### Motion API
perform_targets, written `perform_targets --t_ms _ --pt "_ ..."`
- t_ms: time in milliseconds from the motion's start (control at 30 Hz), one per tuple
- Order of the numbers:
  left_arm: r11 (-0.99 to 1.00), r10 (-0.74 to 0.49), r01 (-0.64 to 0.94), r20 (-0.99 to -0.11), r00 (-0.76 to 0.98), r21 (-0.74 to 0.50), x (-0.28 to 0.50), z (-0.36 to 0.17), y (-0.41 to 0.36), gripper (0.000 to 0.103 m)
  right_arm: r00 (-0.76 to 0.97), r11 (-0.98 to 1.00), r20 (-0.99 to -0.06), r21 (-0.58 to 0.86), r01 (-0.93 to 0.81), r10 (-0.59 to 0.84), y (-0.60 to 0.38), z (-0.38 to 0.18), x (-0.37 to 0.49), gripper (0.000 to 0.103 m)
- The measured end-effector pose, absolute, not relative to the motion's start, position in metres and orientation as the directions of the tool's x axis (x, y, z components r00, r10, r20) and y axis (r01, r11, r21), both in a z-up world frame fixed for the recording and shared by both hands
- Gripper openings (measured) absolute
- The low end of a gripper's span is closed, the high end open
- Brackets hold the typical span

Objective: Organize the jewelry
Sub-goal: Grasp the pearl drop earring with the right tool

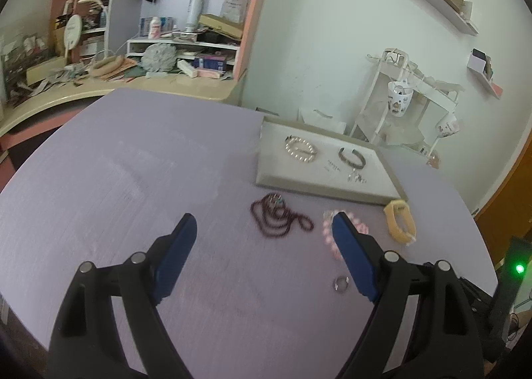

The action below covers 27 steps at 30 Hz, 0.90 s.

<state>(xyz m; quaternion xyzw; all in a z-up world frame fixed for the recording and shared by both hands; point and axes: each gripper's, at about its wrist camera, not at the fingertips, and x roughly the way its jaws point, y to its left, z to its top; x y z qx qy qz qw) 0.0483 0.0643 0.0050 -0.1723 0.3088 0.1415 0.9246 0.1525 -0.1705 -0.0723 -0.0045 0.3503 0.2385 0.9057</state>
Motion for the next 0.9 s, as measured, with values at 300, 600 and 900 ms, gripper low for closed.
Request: perform_targets --t_ms 300,600,900 --pt "0.888 0.192 -0.402 -0.612 0.767 -0.225 0.016 0.006 0.062 0.084 0.595 0.885 -0.686 0.162 -0.436 0.419 -0.159 -0.091 0.155 0.038" --pt "0.892 0.196 -0.4 -0.617 0.762 -0.211 0.014 0.007 0.058 0.084 0.584 0.894 -0.721 0.109 -0.435 0.372 -0.146 -0.101 0.162 0.023" --pt "0.896 0.185 -0.391 -0.626 0.758 -0.208 0.017 0.004 0.054 0.084 0.581 0.891 -0.722 0.111 -0.44 0.376 -0.144 -0.1 0.167 0.021"
